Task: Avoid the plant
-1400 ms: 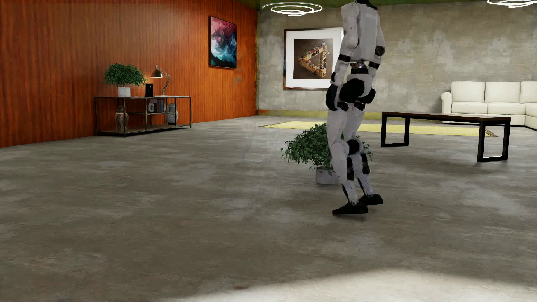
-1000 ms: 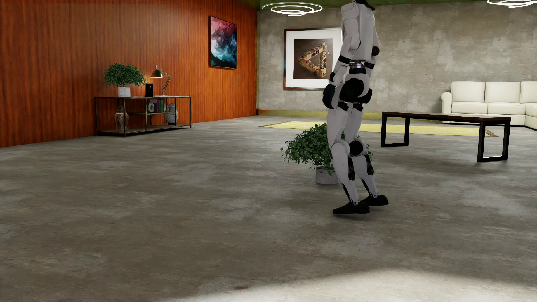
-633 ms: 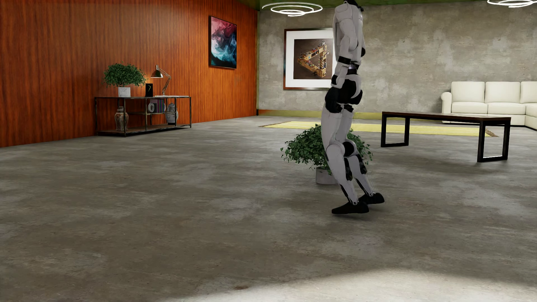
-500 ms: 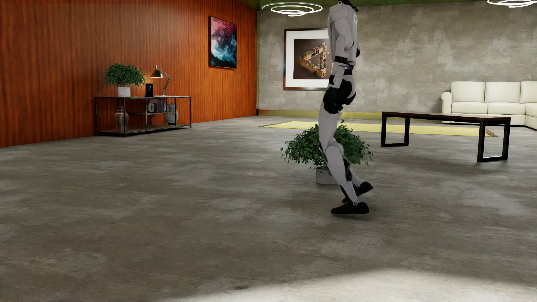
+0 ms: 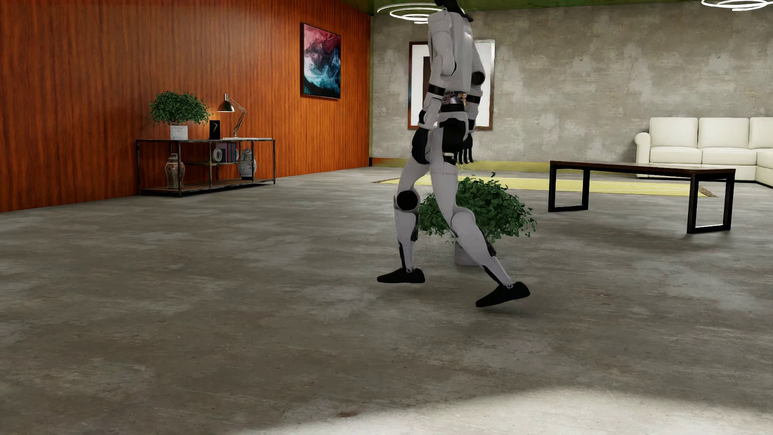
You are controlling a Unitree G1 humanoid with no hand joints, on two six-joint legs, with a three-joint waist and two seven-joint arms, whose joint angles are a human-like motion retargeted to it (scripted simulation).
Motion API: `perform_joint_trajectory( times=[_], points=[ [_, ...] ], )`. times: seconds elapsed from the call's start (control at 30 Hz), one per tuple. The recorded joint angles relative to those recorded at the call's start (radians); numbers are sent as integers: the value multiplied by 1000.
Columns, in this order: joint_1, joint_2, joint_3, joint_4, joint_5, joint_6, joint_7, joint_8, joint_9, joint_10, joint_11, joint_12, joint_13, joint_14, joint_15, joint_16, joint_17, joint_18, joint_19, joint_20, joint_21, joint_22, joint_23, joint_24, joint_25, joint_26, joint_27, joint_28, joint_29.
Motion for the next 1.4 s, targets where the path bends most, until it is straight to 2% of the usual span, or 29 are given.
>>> perform_joint_trajectory(
  times=[0.07,0.13,0.17,0.23,0.27,0.33,0.37,0.43,0.53,0.57,0.6,0.67,0.77,0.8,0.87,0.93,0.97,1.0,1.03,1.07,1.13,1.17,1.27,1.37,1.4],
  points=[
    [23,88,-8,6,-14,-11,0,0,-29,2,-135,5,23,16,-27,-18,2,0,0,-7,-1,-29,13,0,0,0,0,0,0],
    [52,125,22,30,-6,-8,0,0,-55,13,-134,27,36,64,44,-44,7,0,0,9,18,-47,45,0,0,0,0,0,0],
    [60,115,54,44,17,7,0,0,-58,41,-93,41,30,122,66,-62,8,0,0,23,32,-42,68,0,0,0,0,0,0],
    [7,136,89,75,63,36,0,0,-53,183,-29,68,-9,266,22,-90,2,0,0,26,59,-10,90,0,0,0,0,0,0],
    [-83,153,68,102,99,64,0,0,-64,317,-30,89,-17,294,-25,-105,-7,0,0,55,-58,-8,44,0,0,0,0,0,0],
    [-235,253,36,119,133,69,0,0,-45,602,-49,81,-42,260,-103,-67,-24,0,0,3,-101,-42,-113,0,0,0,0,0,0],
    [-289,310,54,132,149,60,0,0,-38,694,-63,66,-49,255,-120,-44,-29,0,0,-7,-119,-53,-198,0,0,0,0,0,0],
    [-388,387,125,148,169,26,0,0,-39,753,-70,45,-72,326,-136,-13,-26,0,0,50,-156,-48,-324,0,0,0,0,0,0],
    [-521,486,176,133,183,-14,0,0,-25,573,-74,27,-117,534,-171,21,-18,0,0,187,-176,-28,-433,0,0,0,0,0,0],
    [-551,521,182,123,182,-22,0,0,-20,473,-78,20,-123,556,-185,32,-18,0,0,202,-174,-25,-460,0,0,0,0,0,0],
    [-572,555,190,114,178,-27,0,0,-16,371,-82,13,-123,539,-199,41,-21,0,0,200,-168,-23,-478,0,0,0,0,0,0],
    [-579,619,215,101,160,-33,0,0,-13,168,-90,9,-110,419,-226,49,-30,0,0,176,-143,-22,-471,0,0,0,0,0,0],
    [-536,684,262,90,127,-44,0,0,-18,-33,-83,37,-82,220,-262,32,-22,0,0,168,-100,-24,-300,0,0,0,0,0,0],
    [-521,699,275,85,115,-46,0,0,-23,-49,-75,53,-70,194,-269,19,-17,0,0,167,-91,-21,-217,0,0,0,0,0,0],
    [-511,716,279,65,91,-43,0,0,-41,-3,-56,83,-36,232,-249,-13,-12,0,0,146,-83,3,-51,0,0,0,0,0,0],
    [-523,703,241,41,69,-48,0,0,-58,73,-7,99,7,292,-126,-47,-9,0,0,93,-98,57,79,0,0,0,0,0,0],
    [-509,670,217,31,57,-53,0,0,-65,81,54,102,32,291,-10,-60,-9,0,0,54,-108,83,118,0,0,0,0,0,0],
    [-480,604,202,24,43,-59,0,0,-71,65,157,105,52,279,110,-68,-12,0,0,21,-108,95,136,0,0,0,0,0,0],
    [-444,512,189,18,28,-68,0,0,-74,38,305,112,66,266,170,-68,-16,0,0,3,-99,87,135,0,0,0,0,0,0],
    [-407,415,173,13,15,-77,0,0,-72,13,482,123,72,254,130,-60,-21,0,0,-1,-91,64,117,0,0,0,0,0,0],
    [-339,256,119,12,0,-81,0,0,-53,-11,816,132,67,229,-111,-31,-26,0,0,1,-88,21,55,0,0,0,0,0,0],
    [-306,195,88,18,-2,-75,0,0,-43,-20,973,125,59,215,-193,-15,-22,0,0,-2,-96,23,25,0,0,0,0,0,0],
    [-210,60,19,42,3,-43,0,0,-26,-39,816,80,37,157,-242,29,-2,0,0,-2,-140,91,-54,0,0,0,0,0,0],
    [-147,-12,-9,51,-4,-10,0,0,-22,-36,918,52,19,109,-234,73,12,0,0,57,-150,121,-117,0,0,0,0,0,0],
    [-122,-16,-11,51,-8,0,0,0,-19,-37,795,43,14,88,-215,86,13,0,0,77,-147,120,-125,0,0,0,0,0,0]
  ],
)
